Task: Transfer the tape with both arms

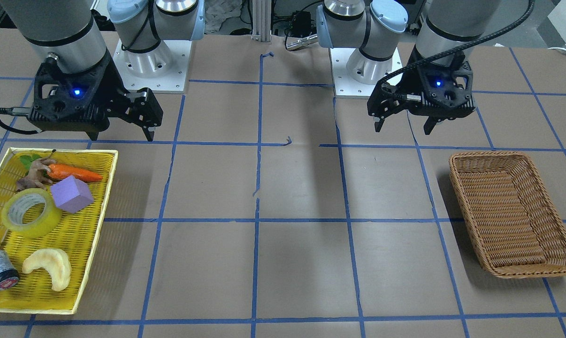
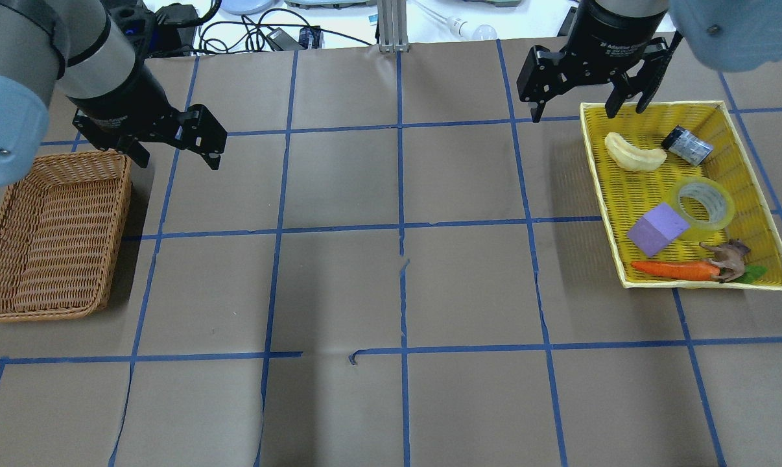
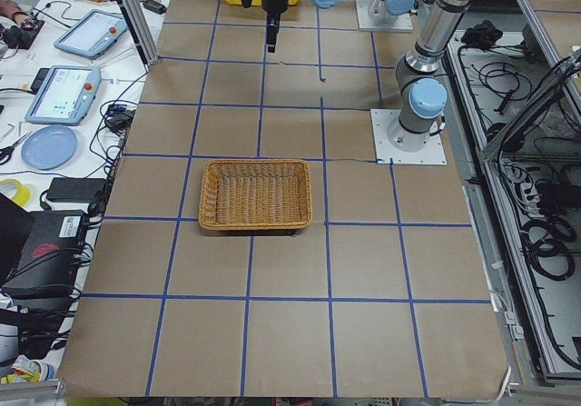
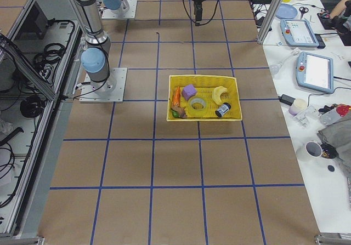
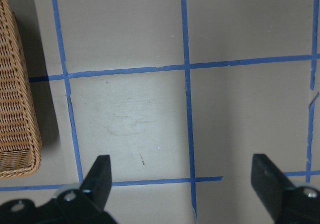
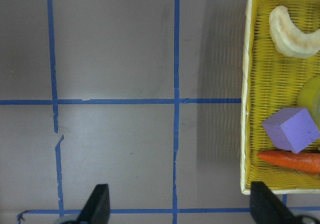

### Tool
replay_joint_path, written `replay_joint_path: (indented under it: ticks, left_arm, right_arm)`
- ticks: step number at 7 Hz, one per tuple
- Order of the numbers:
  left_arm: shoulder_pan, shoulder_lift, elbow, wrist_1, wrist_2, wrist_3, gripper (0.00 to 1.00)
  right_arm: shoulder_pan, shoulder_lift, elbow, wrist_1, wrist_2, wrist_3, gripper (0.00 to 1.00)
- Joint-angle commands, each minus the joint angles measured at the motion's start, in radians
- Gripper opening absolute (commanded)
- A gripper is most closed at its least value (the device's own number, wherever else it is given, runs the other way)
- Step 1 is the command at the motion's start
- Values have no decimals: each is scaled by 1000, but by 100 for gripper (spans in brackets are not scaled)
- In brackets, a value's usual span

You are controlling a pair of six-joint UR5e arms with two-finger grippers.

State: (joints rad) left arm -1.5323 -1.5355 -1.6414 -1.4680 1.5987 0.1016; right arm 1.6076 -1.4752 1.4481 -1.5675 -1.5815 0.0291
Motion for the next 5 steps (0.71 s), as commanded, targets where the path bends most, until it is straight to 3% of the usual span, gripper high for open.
replay_joint_path:
  ticks: [1,5]
  left_arm:
    - [0,0,0,0,0,0,100]
    - [0,0,0,0,0,0,100]
  right_arm:
    - [0,1,-2,3,0,0,100]
    - [-8,10,-15,7,3,-15,100]
